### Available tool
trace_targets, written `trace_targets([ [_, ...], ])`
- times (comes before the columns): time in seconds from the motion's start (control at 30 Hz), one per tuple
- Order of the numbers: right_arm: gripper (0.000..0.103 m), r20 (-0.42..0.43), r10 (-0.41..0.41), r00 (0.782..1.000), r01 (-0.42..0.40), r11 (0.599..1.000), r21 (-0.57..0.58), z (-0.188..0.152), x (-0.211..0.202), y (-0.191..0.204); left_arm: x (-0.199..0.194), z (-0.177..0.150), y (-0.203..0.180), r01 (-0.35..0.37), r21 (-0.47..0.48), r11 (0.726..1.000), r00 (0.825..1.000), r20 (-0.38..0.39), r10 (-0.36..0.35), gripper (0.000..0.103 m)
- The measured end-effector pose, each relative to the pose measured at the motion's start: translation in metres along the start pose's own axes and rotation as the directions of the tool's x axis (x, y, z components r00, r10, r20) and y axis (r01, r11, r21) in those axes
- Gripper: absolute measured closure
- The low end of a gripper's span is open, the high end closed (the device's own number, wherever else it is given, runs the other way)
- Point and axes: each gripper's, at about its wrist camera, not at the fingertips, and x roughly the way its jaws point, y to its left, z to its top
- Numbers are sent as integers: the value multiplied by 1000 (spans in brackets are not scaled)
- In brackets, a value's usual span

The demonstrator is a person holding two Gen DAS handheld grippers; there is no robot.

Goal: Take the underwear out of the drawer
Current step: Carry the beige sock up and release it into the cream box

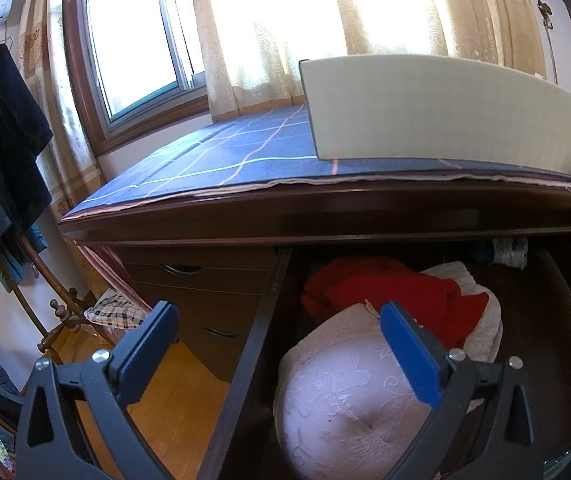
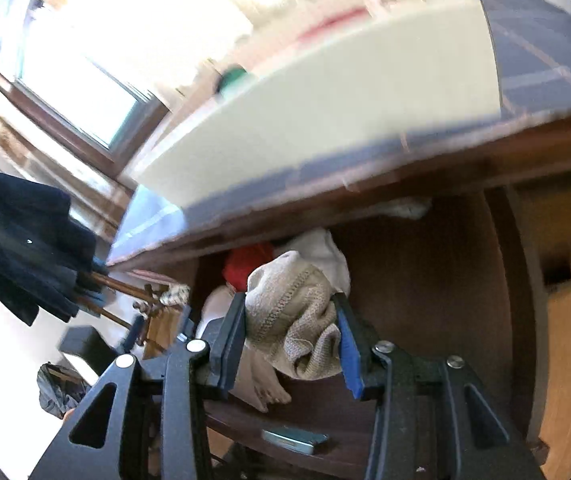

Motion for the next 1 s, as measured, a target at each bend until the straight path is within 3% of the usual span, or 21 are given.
trace_targets([
  [0.17,59,96,17,995,-10,998,-66,19,-26,25,0,0,0,1,0,1000,1000,1,-1,0],
  [0.3,59,226,1,974,24,994,-107,41,-52,37,0,0,0,0,0,1000,1000,0,0,0],
  [0.43,59,372,-18,928,75,987,-139,64,-76,42,0,0,0,0,0,1000,1000,0,0,0],
  [0.57,59,509,-74,858,195,963,-188,85,-85,47,0,0,0,-1,1,1000,1000,0,1,0],
  [0.87,59,610,-226,759,406,897,-173,102,-47,27,0,0,-1,-1,2,1000,1000,1,1,0],
  [1.0,59,621,-274,734,453,879,-147,103,-32,12,0,0,-1,-1,3,1000,1000,-1,1,0],
])
